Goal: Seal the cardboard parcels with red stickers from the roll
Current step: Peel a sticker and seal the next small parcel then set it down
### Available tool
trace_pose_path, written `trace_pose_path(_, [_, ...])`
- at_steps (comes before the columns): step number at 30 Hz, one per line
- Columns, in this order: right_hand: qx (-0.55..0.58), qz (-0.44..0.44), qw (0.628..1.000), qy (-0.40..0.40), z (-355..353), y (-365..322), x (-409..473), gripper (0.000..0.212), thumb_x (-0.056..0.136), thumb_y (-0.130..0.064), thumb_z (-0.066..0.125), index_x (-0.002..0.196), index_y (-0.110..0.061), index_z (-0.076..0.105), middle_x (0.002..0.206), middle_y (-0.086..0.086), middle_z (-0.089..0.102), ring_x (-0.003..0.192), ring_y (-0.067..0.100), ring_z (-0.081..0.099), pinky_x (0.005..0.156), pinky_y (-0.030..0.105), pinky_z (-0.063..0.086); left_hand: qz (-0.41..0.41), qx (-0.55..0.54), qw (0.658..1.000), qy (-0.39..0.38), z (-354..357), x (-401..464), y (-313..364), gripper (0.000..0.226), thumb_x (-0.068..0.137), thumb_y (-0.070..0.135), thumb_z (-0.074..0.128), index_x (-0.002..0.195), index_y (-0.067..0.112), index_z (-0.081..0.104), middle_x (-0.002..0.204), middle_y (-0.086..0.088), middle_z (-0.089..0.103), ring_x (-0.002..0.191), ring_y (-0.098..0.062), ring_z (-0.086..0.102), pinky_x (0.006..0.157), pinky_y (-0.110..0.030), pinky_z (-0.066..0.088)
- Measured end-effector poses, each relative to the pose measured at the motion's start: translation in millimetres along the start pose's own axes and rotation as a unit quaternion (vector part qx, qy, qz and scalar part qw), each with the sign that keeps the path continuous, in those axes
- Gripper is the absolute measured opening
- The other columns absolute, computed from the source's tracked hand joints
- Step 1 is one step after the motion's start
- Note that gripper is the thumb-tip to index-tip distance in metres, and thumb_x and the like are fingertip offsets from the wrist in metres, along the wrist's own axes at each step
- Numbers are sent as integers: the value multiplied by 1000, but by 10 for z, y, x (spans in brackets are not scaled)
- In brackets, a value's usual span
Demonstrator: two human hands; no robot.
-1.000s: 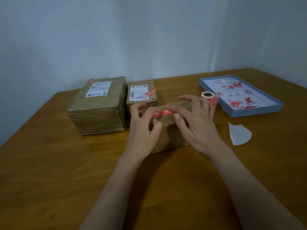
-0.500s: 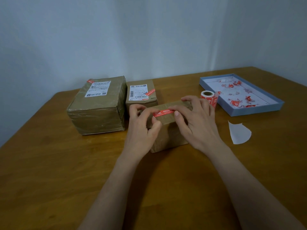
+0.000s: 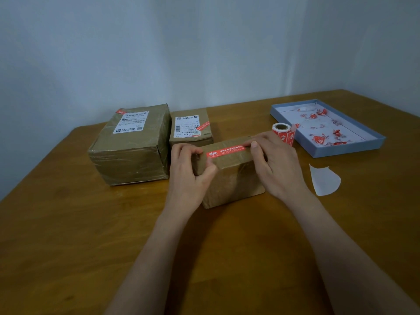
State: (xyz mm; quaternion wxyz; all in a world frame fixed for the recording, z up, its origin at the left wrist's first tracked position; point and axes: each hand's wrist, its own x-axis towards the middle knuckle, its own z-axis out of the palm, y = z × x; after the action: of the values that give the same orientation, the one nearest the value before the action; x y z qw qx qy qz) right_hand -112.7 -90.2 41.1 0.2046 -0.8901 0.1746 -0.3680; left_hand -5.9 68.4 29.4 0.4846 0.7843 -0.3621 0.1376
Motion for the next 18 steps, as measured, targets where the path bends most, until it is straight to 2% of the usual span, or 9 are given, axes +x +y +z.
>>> trace_pose_path(4, [37,4,999,-11,-13,31,-1,50,98,-45,22,117,-24,63,118,-6,56,107,1,45,101,48,39,33,-4,999,-11,-9,-9,-58,47,83,54,50,107,15,61,114,2,45,99,3,47,79,-6,39])
trace_pose_path(7, [42,3,999,-29,-5,51,-3,52,98,-48,22,120,-26,64,121,-6,52,111,1,43,104,49,37,42,-17,999,-31,-48,-23,-108,58,77,63,57,113,17,62,120,3,44,106,2,47,84,-1,38])
trace_pose_path(9, [50,7,998,-33,3,62,2,52,98,-49,23,119,-27,65,123,-6,52,114,3,44,103,50,38,48,-21,998,-32,-62,-24,-125,60,75,63,61,114,18,64,121,2,45,110,-1,47,87,-4,41])
trace_pose_path(12, [60,11,998,-32,5,72,9,49,98,-48,26,116,-26,66,123,-5,53,113,3,44,103,49,39,58,-33,997,-29,-62,-23,-132,54,74,60,64,108,18,67,119,2,46,111,4,47,87,-5,41])
trace_pose_path(14, [58,9,998,-32,0,74,11,48,98,-46,27,115,-23,66,122,-4,55,110,1,43,102,42,40,55,-38,997,-28,-60,-23,-126,51,74,60,64,104,18,67,117,4,46,111,7,46,87,-7,42])
trace_pose_path(16, [56,4,998,-33,-6,77,17,48,97,-45,28,111,-19,66,119,-3,57,107,1,45,95,27,41,55,-44,997,-23,-59,-29,-113,49,73,60,65,100,18,66,116,6,47,109,8,46,86,-8,43])
trace_pose_path(18, [71,10,997,-34,-10,82,24,44,97,-44,29,106,-18,64,116,-2,59,105,3,48,84,13,36,46,-67,997,-17,-62,-35,-91,46,70,58,69,95,20,64,115,6,49,109,4,48,88,-16,47])
